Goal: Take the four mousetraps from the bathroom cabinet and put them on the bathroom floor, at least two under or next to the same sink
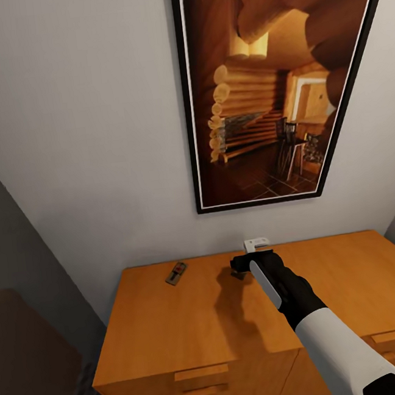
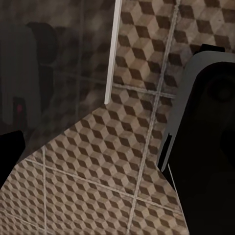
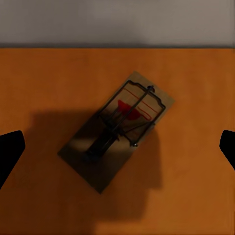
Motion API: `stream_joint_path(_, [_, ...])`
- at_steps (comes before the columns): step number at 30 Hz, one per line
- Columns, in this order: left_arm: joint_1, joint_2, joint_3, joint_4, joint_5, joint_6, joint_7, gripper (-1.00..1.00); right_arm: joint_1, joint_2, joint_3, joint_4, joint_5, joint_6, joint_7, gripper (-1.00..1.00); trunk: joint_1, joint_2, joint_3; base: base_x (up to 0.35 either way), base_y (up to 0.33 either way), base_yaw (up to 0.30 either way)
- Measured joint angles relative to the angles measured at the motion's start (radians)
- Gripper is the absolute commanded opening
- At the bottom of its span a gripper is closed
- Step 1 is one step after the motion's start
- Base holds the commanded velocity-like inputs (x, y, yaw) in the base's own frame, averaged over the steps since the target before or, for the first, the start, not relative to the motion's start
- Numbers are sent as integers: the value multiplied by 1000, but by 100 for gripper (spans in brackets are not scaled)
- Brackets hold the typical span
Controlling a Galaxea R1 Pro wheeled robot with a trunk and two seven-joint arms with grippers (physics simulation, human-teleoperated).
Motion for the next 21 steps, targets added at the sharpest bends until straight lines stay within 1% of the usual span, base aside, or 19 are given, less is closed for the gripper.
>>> stream_joint_path(5, [0, 0, 0, 0, 0, 0, 0, 100, 0, 0, 0, 0, 0, 0, 0, 100, 0, 0, -2, 9, 0, 0])
stream_joint_path(13, [1, 0, 0, 0, 0, 0, 0, 100, 0, 1, 0, 0, 0, 0, 0, 100, 0, 0, -3, 67, 0, 0])
stream_joint_path(21, [1, 0, -1, 0, 0, 0, 0, 100, 0, 2, 0, 0, 0, 0, 0, 100, 0, 0, -3, 11, 0, 0])
